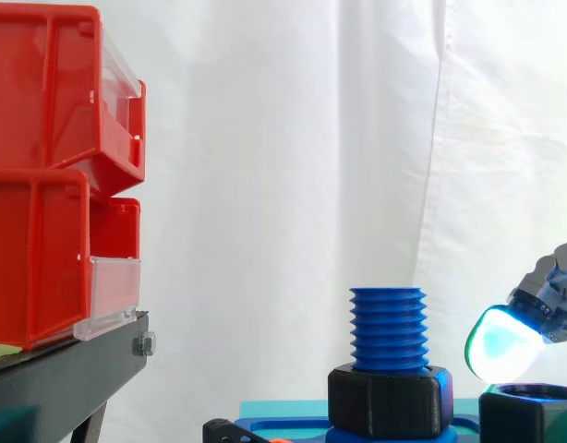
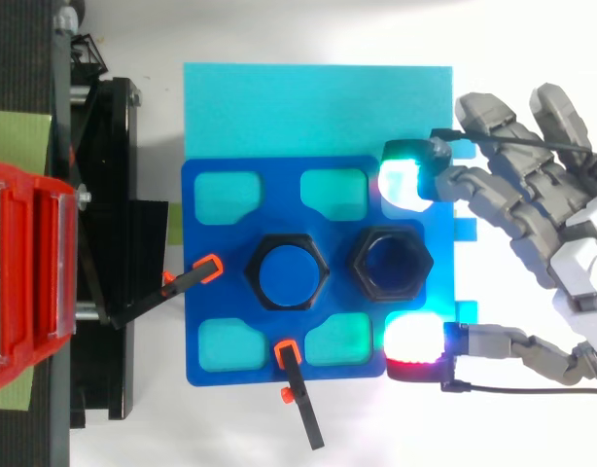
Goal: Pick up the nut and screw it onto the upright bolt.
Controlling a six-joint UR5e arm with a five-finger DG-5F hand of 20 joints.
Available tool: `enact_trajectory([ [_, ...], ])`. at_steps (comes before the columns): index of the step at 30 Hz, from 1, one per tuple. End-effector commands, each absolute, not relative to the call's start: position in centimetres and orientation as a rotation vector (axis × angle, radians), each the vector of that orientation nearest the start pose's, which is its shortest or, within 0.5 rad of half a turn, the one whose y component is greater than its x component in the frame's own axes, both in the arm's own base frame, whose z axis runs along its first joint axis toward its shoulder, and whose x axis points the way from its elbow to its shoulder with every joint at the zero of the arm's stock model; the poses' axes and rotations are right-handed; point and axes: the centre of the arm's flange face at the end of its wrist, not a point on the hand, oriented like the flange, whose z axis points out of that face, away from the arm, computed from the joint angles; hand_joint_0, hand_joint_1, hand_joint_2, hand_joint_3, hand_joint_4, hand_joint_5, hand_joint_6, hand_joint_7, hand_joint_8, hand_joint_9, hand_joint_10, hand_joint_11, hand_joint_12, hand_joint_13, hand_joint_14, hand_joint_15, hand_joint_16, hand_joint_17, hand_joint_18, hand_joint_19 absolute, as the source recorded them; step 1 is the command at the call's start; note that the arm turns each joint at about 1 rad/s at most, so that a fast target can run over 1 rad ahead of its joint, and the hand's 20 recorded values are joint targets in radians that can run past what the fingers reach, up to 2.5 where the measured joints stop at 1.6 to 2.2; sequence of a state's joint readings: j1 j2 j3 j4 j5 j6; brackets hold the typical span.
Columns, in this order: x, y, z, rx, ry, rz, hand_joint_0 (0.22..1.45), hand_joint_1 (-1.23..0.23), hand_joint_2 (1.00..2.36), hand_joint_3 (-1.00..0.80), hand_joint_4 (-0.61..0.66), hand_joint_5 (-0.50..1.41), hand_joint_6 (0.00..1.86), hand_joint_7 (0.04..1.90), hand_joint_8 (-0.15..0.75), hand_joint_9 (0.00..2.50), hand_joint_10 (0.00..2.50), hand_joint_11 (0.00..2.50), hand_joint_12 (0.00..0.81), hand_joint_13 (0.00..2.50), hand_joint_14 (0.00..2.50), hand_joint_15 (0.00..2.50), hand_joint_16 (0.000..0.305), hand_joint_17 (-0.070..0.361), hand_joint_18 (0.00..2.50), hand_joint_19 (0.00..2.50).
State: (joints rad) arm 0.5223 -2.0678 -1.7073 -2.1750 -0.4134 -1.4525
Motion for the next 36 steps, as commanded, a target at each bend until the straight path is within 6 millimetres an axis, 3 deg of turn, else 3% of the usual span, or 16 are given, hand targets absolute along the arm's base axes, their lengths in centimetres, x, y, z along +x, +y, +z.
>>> enact_trajectory([
  [1,62.28,9.82,22.25,0.736,1.24,-0.188,0.31,-0.73,1.0,-0.5,0.29,-0.27,0.5,0.78,0.323,0.05,0.0,0.0,0.476,0.06,0.0,0.0,0.066,0.148,0.0,0.0],
  [36,62.0,9.84,21.83,0.684,1.291,-0.164,0.32,-0.75,1.0,-0.5,0.31,-0.25,0.5,0.8,0.333,0.14,0.0,0.0,0.47,0.18,0.0,0.0,0.063,0.143,0.0,0.0],
])
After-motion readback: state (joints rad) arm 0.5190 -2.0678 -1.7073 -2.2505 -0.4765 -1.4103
